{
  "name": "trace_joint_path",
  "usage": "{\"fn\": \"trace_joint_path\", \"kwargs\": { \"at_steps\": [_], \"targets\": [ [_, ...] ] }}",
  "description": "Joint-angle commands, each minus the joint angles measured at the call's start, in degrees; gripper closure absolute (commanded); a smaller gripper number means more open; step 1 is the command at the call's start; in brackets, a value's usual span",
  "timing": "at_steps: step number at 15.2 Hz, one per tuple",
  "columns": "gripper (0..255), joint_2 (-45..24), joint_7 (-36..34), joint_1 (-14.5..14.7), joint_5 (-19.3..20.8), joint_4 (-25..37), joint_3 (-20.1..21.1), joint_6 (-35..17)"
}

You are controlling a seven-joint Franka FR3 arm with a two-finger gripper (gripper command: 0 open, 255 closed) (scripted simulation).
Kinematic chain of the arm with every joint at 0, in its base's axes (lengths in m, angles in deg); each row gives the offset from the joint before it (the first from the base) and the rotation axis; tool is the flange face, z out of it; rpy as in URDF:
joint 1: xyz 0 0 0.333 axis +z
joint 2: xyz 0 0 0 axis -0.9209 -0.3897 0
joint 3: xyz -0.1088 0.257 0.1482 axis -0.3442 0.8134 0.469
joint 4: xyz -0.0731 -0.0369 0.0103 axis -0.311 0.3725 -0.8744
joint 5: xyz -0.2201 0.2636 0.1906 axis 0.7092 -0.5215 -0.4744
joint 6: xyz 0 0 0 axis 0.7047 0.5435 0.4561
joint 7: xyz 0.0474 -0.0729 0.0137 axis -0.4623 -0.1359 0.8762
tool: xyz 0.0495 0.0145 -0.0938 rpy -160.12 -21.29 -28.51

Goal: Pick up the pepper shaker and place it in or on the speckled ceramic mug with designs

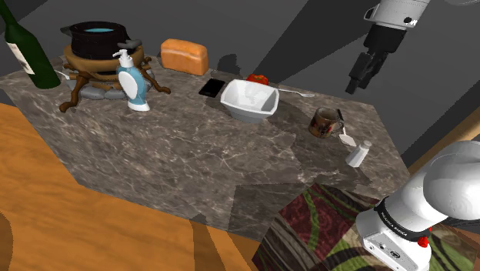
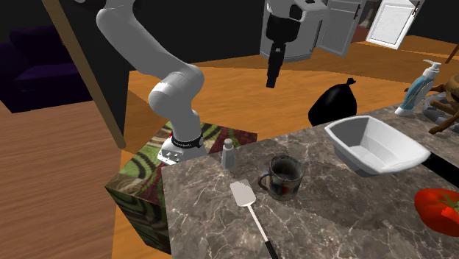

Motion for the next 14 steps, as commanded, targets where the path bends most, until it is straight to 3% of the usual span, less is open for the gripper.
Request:
{"fn": "trace_joint_path", "kwargs": {
  "at_steps": [1, 8, 14],
  "targets": [
    [0, 0.00, 0.00, 0.00, 0.00, 0.00, 0.00, 0.00],
    [0, 7.91, 1.67, -4.60, 3.55, -14.21, -4.49, -6.19],
    [0, 13.62, 3.73, -10.30, 8.07, -25.11, -9.31, -11.26]
  ]
}}
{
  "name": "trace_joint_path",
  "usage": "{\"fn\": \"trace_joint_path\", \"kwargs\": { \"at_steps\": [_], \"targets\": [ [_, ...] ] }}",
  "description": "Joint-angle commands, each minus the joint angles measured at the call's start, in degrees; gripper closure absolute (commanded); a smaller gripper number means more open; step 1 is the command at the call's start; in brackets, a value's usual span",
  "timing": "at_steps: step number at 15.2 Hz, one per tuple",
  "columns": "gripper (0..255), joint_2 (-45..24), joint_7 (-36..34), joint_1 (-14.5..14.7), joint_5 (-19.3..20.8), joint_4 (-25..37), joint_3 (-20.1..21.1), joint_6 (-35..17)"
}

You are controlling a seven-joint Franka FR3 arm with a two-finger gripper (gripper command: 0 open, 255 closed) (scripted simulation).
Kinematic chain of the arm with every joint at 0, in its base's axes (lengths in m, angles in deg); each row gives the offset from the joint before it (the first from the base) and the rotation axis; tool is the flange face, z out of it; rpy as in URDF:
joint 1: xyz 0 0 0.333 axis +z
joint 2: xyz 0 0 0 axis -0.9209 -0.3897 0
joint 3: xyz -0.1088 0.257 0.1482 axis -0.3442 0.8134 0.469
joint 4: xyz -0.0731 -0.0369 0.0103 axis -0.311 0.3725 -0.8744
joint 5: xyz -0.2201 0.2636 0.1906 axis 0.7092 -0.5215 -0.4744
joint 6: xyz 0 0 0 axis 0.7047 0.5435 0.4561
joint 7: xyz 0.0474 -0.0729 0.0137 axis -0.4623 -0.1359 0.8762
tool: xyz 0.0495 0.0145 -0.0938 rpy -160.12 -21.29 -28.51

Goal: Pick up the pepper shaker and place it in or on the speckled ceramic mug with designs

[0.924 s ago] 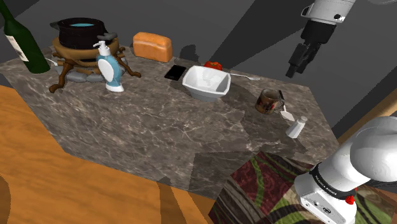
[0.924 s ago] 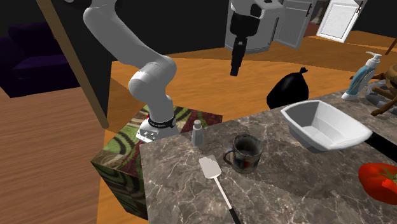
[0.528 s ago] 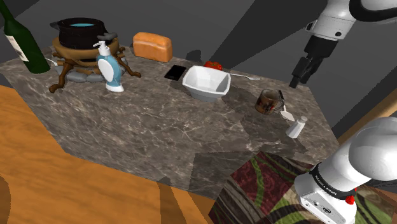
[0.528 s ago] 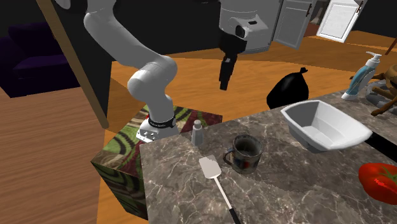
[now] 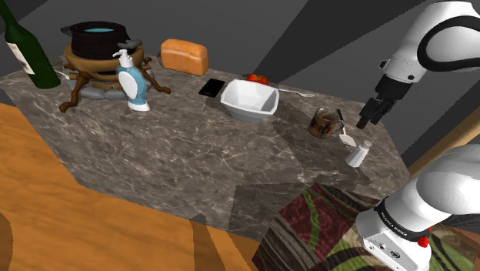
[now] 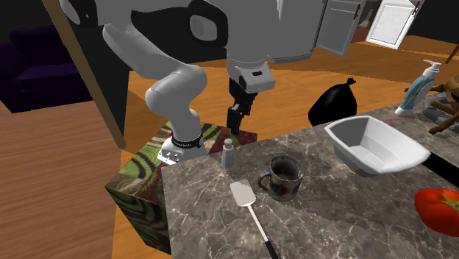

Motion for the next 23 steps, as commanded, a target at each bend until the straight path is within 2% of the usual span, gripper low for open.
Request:
{"fn": "trace_joint_path", "kwargs": {
  "at_steps": [1, 4, 11, 19, 20, 23],
  "targets": [
    [0, 1.68, 0.96, -2.34, 1.91, -3.46, -1.92, -1.75],
    [0, 3.31, 2.18, -5.46, 4.33, -7.35, -4.27, -3.90],
    [0, 1.91, 2.22, -5.95, 5.28, -12.71, -5.12, -10.56],
    [0, 1.91, 2.22, -5.95, 5.28, -12.70, -5.12, -10.55],
    [255, 1.91, 2.22, -5.95, 5.28, -12.70, -5.12, -10.55],
    [255, 1.91, 2.23, -5.96, 5.29, -12.70, -5.12, -10.56]
  ]
}}
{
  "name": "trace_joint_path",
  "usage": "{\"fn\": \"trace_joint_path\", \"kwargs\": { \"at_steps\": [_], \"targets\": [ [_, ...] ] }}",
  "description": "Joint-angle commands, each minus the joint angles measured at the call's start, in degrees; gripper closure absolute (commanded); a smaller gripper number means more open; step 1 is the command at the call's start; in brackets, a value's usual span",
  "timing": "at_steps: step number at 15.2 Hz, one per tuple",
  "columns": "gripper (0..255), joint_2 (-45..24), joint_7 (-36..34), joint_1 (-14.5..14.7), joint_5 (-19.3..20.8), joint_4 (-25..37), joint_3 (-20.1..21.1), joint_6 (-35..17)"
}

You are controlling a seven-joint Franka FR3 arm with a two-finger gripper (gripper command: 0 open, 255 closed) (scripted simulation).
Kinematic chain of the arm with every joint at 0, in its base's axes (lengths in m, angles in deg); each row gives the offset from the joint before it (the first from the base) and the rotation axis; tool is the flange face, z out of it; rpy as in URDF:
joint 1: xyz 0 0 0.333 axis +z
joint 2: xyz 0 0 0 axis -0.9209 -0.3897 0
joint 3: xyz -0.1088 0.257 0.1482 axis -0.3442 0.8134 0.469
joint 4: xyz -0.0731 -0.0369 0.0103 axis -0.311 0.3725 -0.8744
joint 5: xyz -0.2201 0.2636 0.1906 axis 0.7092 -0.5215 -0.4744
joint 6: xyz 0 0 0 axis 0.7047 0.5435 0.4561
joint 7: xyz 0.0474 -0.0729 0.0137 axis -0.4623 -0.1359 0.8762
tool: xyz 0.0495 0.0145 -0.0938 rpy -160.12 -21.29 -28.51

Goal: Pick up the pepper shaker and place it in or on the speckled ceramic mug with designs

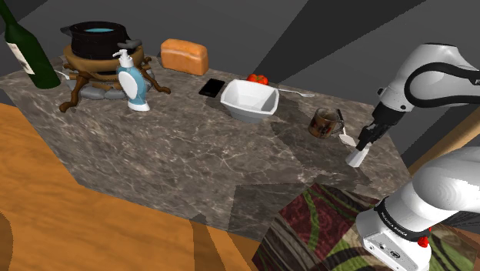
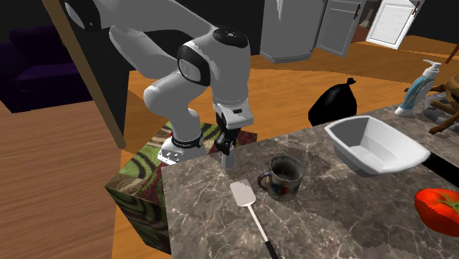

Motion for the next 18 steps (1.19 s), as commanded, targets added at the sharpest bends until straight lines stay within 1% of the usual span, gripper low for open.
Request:
{"fn": "trace_joint_path", "kwargs": {
  "at_steps": [1, 6, 18],
  "targets": [
    [255, -0.01, 0.00, 0.00, 0.00, -0.02, -0.01, 0.01],
    [255, 0.00, -0.01, 0.01, -0.01, -0.04, 0.01, 0.00],
    [255, 2.94, -0.80, 1.14, -2.05, 8.06, 2.02, 10.90]
  ]
}}
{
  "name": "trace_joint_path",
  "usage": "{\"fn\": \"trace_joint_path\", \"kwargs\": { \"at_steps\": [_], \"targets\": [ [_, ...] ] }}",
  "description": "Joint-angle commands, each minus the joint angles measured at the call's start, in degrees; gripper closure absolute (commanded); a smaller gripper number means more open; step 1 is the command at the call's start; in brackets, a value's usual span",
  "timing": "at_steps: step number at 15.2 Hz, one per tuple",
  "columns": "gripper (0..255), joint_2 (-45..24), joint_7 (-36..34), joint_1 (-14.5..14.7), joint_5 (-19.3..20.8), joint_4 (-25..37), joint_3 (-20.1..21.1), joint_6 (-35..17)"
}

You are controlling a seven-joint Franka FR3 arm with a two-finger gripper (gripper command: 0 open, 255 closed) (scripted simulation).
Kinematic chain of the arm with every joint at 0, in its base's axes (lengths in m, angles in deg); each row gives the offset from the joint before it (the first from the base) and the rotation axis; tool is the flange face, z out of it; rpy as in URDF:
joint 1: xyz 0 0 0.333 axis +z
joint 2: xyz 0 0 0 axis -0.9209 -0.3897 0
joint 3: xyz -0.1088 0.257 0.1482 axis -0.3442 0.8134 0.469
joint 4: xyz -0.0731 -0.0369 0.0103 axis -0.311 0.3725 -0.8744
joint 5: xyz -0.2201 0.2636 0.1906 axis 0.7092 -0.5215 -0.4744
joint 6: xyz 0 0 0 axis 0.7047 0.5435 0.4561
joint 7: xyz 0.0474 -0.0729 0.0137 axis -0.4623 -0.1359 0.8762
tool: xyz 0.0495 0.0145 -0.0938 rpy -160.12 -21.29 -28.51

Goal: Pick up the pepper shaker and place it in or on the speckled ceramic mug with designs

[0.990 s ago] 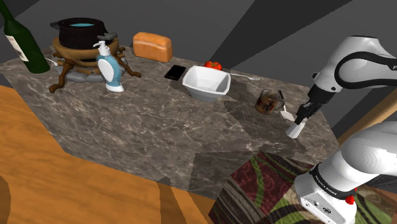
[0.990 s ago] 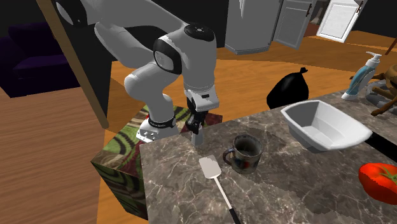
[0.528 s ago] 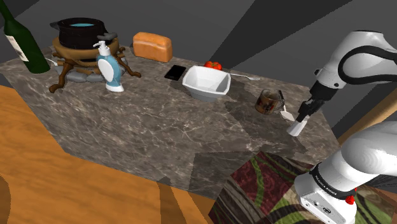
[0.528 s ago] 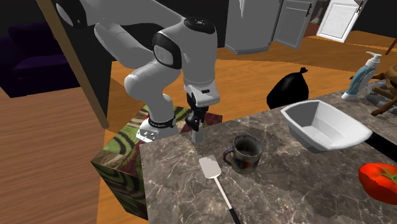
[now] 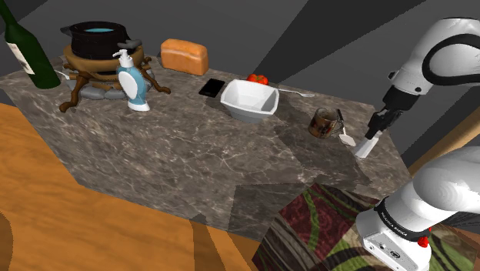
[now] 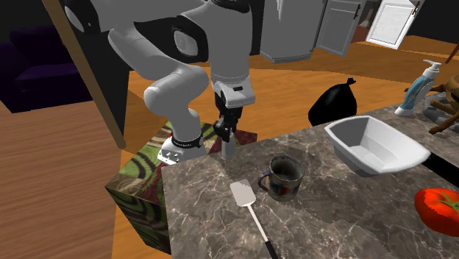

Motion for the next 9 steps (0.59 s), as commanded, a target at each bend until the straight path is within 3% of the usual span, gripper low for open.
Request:
{"fn": "trace_joint_path", "kwargs": {
  "at_steps": [1, 9],
  "targets": [
    [255, 0.20, -0.21, 0.27, -0.42, 1.59, 0.42, 1.79],
    [255, 0.11, -0.64, 0.96, -1.52, 7.75, 1.49, 7.80]
  ]
}}
